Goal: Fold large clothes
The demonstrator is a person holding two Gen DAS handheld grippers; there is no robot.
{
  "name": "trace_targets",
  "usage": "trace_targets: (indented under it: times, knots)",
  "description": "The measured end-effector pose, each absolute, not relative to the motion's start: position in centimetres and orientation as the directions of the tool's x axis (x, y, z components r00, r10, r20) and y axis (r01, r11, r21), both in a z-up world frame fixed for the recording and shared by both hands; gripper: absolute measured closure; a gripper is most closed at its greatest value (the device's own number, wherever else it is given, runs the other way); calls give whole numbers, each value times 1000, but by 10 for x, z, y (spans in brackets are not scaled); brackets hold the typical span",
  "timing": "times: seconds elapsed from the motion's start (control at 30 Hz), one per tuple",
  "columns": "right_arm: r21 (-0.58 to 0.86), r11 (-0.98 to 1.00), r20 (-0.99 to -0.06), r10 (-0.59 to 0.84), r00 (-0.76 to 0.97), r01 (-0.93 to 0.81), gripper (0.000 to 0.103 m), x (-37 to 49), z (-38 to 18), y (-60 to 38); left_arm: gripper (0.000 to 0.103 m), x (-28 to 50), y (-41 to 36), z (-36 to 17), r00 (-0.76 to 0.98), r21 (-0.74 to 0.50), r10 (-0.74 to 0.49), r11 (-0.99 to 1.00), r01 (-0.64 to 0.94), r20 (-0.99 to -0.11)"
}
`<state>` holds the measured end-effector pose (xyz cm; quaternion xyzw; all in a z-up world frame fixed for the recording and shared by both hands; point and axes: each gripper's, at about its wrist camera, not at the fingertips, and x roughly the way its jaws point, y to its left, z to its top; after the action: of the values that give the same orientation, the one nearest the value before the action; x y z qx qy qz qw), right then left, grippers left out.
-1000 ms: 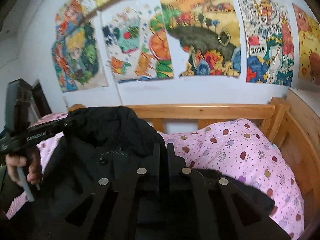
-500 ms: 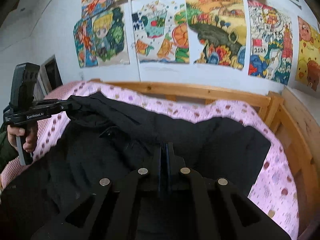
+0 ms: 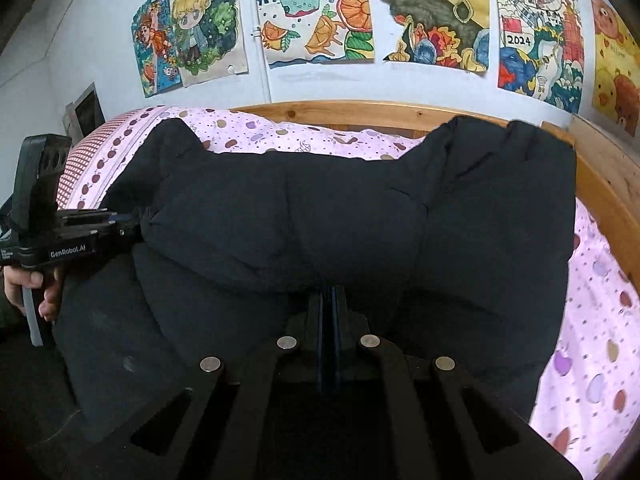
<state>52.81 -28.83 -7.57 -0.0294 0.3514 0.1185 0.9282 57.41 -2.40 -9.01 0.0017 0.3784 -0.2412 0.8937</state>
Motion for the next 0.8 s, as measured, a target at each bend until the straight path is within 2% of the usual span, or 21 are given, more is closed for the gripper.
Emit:
trace_targets:
  times: [0.23, 0.33, 0.43, 0.5, 0.6, 0.7, 0.8]
  knots:
    - [20, 973, -639, 190, 745, -231, 99, 521, -73, -289, 98, 569, -29, -88, 615, -146, -412, 888, 436, -672]
    - [-10, 974, -628, 169, 760, -225, 96, 513, -55, -287, 98, 567, -30, -87, 621, -136, -407, 889, 437, -670]
    - [-60, 972, -571, 153, 807, -226, 90, 507, -28, -280, 98, 565, -29, -88, 625, -138, -409, 889, 436, -665]
    - [-52, 975, -559, 152, 815, -218, 85, 515, -17, -276, 98, 565, -29, -89, 627, -146, -412, 890, 431, -661]
    - [42, 974, -543, 209, 814, -222, 85, 534, -4, -276, 98, 564, -28, -89, 629, -151, -415, 890, 430, -657]
    - [167, 966, -550, 258, 795, -197, 85, 547, 1, -282, 98, 563, -29, -88, 632, -142, -411, 891, 432, -656]
    - [127, 965, -677, 254, 690, -231, 85, 549, -5, -273, 98, 564, -28, -88, 629, -146, -412, 891, 431, -659]
